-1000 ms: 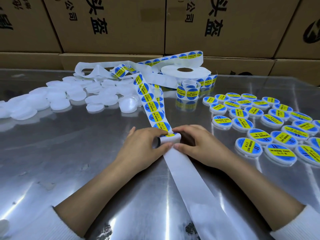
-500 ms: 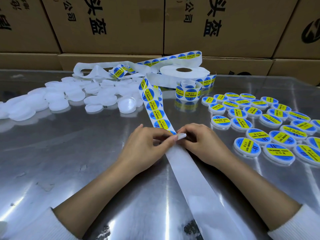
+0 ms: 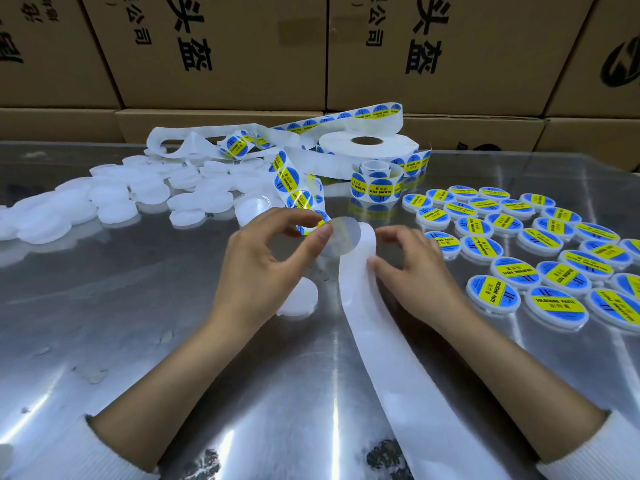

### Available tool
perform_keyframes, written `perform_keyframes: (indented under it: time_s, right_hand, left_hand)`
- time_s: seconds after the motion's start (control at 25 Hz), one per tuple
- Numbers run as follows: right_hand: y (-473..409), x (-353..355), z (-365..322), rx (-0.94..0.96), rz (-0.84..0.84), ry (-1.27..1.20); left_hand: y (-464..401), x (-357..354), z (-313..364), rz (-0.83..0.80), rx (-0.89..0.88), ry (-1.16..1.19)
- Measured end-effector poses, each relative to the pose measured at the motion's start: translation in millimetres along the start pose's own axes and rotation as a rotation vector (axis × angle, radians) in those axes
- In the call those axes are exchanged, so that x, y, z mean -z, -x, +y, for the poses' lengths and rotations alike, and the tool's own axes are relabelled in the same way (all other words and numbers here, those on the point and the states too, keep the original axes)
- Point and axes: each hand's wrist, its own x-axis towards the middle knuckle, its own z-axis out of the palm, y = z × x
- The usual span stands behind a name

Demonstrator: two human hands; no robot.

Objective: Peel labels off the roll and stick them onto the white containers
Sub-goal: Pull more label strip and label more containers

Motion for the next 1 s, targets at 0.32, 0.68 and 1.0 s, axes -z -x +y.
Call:
perform_keyframes:
  time_s: [0.32, 0.68, 1.0]
  right_hand:
    - [3.5, 9.4, -27.9, -0.079, 0.029, -0.677]
    - [6.6, 11.3, -27.6, -0.157, -0.187, -0.813]
    - [5.1, 10.3, -22.8, -0.204, -0.010, -0.843]
  left_hand:
    - [0.4, -0.9, -3.6, -0.032, -0.068, -0.081]
    - [-0.4, -0.6, -12.6, -0.115, -0.119, -0.170]
    - [-4.1, 13.1, -29.3, -0.597, 0.154, -0.620]
